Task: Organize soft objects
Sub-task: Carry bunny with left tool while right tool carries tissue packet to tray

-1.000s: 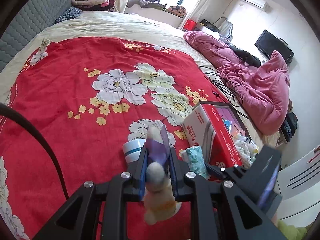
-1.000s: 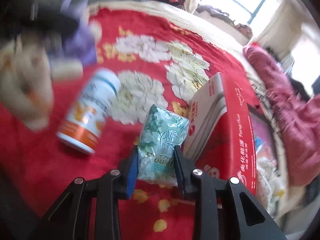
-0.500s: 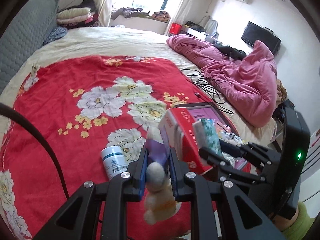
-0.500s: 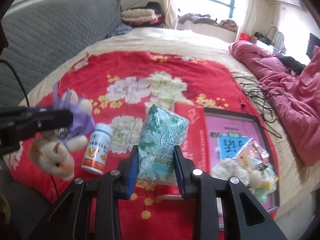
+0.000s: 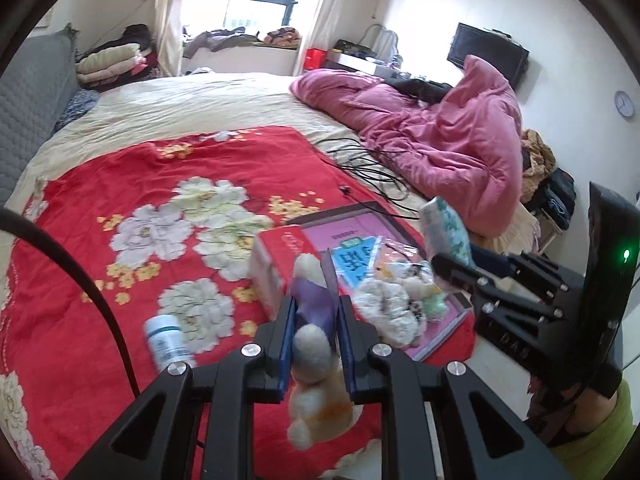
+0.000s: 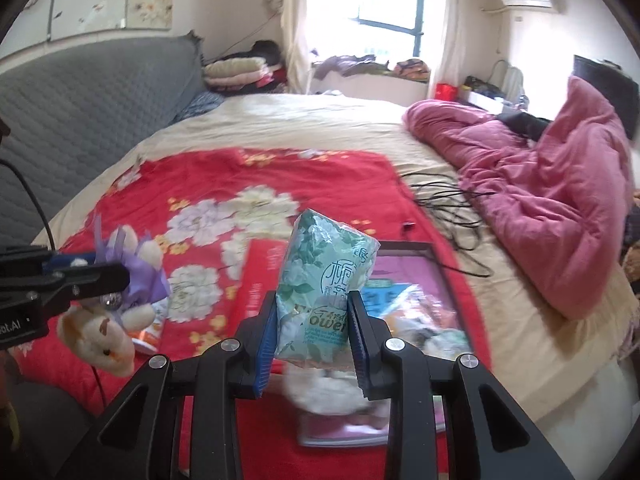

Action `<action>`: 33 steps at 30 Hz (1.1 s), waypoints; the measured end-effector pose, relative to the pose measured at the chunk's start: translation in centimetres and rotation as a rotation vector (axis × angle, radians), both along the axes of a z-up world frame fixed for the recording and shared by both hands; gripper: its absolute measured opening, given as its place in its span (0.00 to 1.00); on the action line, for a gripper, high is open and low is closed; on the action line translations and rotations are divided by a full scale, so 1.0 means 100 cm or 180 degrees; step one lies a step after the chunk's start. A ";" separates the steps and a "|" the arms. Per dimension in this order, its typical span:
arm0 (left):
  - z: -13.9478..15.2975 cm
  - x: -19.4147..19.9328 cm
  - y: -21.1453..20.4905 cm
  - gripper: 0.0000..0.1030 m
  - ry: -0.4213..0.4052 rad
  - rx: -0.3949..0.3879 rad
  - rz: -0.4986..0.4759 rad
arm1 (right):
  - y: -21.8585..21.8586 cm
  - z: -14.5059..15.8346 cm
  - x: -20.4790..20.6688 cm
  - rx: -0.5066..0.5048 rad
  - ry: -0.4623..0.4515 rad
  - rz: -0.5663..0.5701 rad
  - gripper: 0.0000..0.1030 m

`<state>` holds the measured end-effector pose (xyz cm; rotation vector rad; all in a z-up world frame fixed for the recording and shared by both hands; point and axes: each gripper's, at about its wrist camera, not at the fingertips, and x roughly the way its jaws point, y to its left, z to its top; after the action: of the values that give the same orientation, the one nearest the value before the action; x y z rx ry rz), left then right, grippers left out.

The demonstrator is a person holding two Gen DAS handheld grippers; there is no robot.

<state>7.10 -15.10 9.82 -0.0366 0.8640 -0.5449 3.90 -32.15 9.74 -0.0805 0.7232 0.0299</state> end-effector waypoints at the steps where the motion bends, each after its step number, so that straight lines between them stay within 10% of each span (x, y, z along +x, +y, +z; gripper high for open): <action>1: -0.001 0.000 -0.007 0.20 0.0024 -0.0017 -0.0030 | -0.012 0.002 -0.003 -0.0011 -0.0016 -0.0058 0.33; 17: -0.076 0.019 -0.144 0.20 0.0453 0.0064 -0.0505 | -0.143 -0.046 -0.023 0.0099 0.0301 -0.0674 0.33; 33: -0.117 0.048 -0.168 0.21 0.0379 0.0176 -0.0396 | -0.180 -0.121 -0.003 0.0593 0.0705 -0.1069 0.33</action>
<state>11.93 -31.90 -1.85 0.0357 1.0017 -0.6401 3.57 -50.13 -2.38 0.2261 0.9443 -0.2176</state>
